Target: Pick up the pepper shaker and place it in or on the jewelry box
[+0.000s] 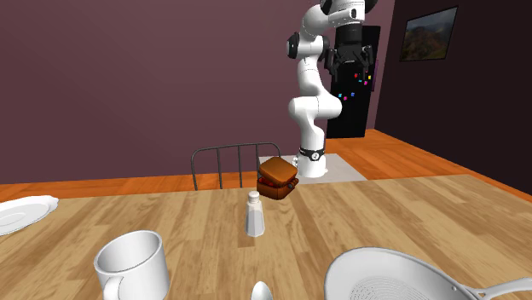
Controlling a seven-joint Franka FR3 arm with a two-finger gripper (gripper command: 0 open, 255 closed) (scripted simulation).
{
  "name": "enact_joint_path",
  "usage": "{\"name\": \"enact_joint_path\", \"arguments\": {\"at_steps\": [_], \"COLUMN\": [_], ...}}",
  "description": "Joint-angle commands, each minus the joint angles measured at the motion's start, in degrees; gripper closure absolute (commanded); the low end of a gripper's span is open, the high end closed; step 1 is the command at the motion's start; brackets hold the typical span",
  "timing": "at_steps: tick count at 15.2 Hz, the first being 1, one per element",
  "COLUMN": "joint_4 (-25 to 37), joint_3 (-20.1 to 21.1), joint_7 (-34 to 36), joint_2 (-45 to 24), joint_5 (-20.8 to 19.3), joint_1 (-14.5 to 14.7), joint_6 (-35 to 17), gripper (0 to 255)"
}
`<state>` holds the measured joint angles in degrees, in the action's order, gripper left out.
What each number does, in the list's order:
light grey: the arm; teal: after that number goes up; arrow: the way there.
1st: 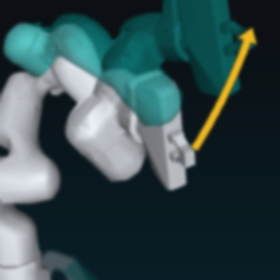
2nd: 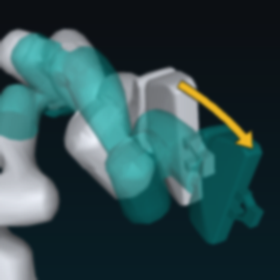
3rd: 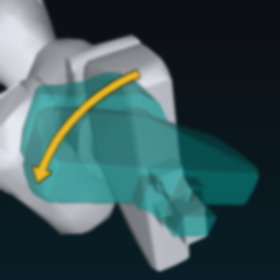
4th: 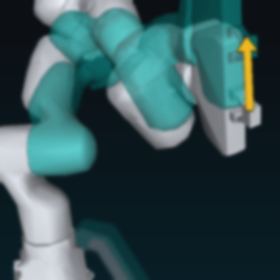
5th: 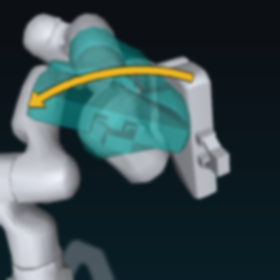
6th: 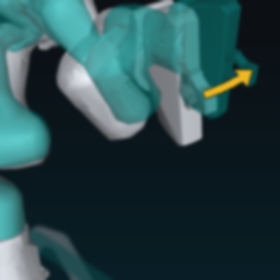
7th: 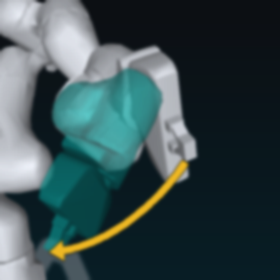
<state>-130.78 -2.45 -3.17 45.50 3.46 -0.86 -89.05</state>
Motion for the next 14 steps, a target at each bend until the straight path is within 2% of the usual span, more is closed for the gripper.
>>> {"name": "enact_joint_path", "arguments": {"at_steps": [1, 8, 14], "joint_4": [0.00, 1.42, 5.27], "joint_3": [0.00, -5.93, -10.84], "joint_7": [0.00, -5.90, -11.00], "joint_2": [0.00, -10.44, -21.09], "joint_5": [0.00, -2.62, -3.16], "joint_1": [0.00, -1.64, -2.58], "joint_6": [0.00, -7.50, -13.00], "gripper": [0, 0, 0]}}
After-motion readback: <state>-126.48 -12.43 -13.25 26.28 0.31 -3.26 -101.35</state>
